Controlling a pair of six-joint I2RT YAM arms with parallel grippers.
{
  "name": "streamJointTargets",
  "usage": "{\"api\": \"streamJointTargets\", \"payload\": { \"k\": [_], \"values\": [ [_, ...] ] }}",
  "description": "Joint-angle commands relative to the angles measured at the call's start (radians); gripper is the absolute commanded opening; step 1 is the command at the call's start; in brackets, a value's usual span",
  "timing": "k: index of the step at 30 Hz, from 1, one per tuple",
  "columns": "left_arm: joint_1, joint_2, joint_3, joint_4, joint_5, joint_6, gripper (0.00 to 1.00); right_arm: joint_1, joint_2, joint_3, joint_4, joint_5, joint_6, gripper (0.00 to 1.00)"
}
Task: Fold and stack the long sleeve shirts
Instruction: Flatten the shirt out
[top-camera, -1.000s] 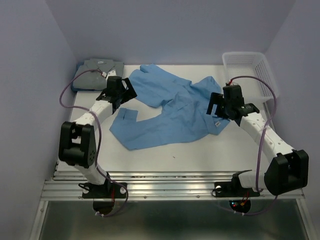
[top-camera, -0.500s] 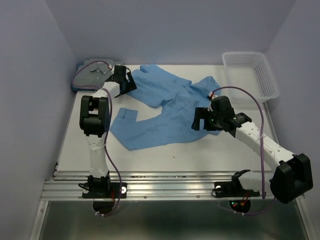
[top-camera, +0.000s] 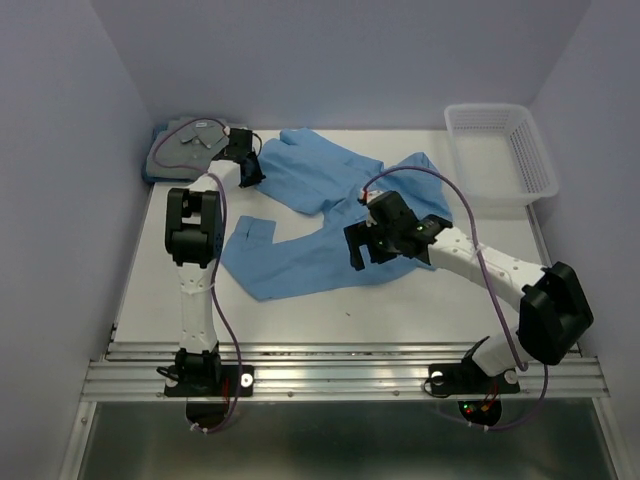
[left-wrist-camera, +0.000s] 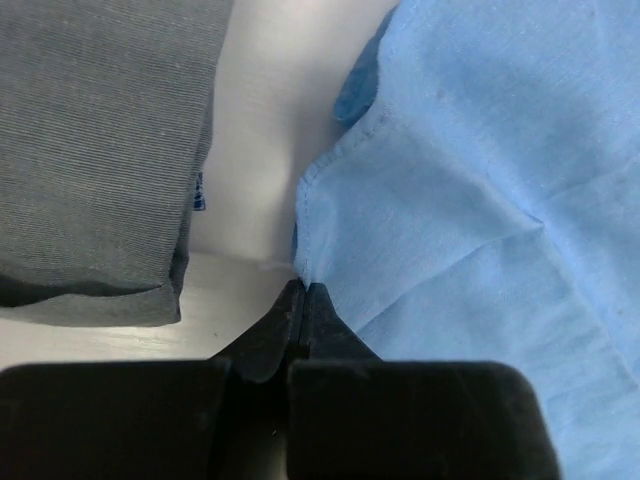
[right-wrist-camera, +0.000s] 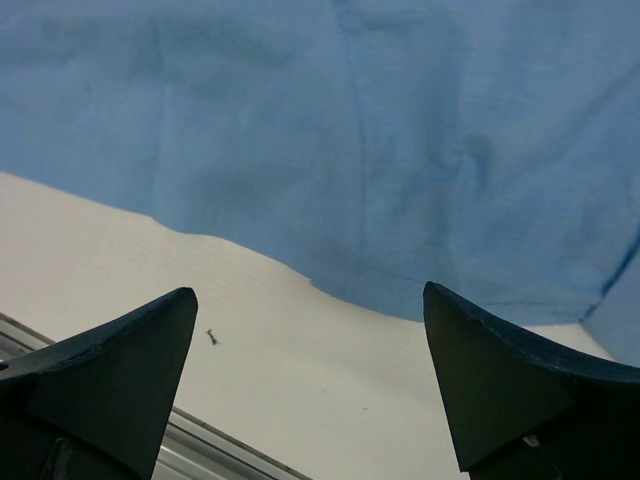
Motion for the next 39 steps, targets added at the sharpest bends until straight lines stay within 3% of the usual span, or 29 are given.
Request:
{"api": "streamJointTargets", "payload": {
  "k": [1,7,14,19,24,27,28,29,31,34,38,39],
  "values": [
    [0.0,-0.065,-0.043,0.025,0.06,0.036,0.0,0.1,0.101,0.111,0.035,0.064,-0.096,1.0],
    [0.006,-0.199,-0.213,0.067,-0.021,0.005,0.0,0.258,0.286,0.251,0.061,0.05,-0.173,1.0],
    [0.009,-0.337,-0.381,0.085,-0.084,-0.03,0.0,0.303,0.487,0.39,0.055,0.132,-0.117,1.0],
    [0.011,-0.37,-0.43,0.082,-0.098,-0.028,0.0,0.303,0.539,0.355,0.02,0.231,-0.066,1.0],
    [0.011,-0.396,-0.445,0.085,-0.11,-0.028,0.0,0.303,0.557,0.274,-0.009,0.222,-0.011,0.97],
    [0.011,-0.411,-0.447,0.082,-0.118,-0.022,0.0,0.303,0.553,0.217,-0.011,0.231,0.017,0.83],
    [0.011,-0.413,-0.445,0.084,-0.119,-0.022,0.0,0.303,0.551,0.2,-0.012,0.235,0.038,0.54],
    [0.013,-0.42,-0.444,0.084,-0.121,-0.021,0.0,0.303,0.547,0.194,-0.011,0.226,0.04,0.38],
    [0.013,-0.426,-0.439,0.084,-0.121,-0.019,0.0,0.284,0.522,0.179,-0.002,0.219,0.045,0.14],
    [0.013,-0.446,-0.43,0.079,-0.11,-0.01,0.0,0.271,0.444,0.166,-0.003,0.295,0.017,0.01],
    [0.013,-0.535,-0.421,0.061,-0.108,0.004,0.0,0.182,0.235,0.166,0.003,0.424,-0.001,0.01],
    [0.013,-0.561,-0.422,0.056,-0.108,0.005,0.0,0.166,0.185,0.185,0.005,0.526,-0.017,0.01]
  ]
}}
